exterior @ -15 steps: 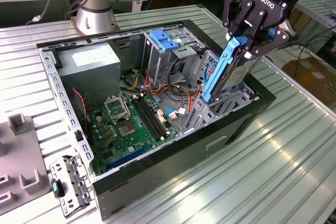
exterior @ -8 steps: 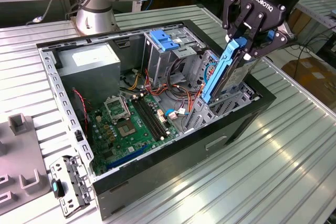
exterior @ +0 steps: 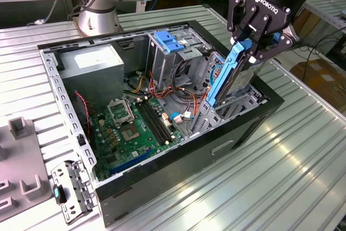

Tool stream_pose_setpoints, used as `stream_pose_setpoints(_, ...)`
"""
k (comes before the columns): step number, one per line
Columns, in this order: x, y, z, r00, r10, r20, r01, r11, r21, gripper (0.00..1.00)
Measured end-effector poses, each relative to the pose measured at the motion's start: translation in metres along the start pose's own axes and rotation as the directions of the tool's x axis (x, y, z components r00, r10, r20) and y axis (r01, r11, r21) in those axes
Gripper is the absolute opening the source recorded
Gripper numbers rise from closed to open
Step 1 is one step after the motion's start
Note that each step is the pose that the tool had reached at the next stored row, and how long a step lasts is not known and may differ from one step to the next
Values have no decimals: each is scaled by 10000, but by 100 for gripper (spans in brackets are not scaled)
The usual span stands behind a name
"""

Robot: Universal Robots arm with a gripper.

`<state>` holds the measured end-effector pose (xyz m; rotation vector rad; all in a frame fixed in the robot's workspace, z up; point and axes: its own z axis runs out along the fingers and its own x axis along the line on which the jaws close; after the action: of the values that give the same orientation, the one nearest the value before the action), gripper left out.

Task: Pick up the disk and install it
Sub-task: 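Insert the disk into the insertion slot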

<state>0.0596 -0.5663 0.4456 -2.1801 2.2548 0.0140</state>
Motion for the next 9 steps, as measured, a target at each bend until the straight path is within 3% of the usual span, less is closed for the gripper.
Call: stream_pose_setpoints(9, 1, 0, 94, 10000, -1, 1, 1, 10000, 0, 37)
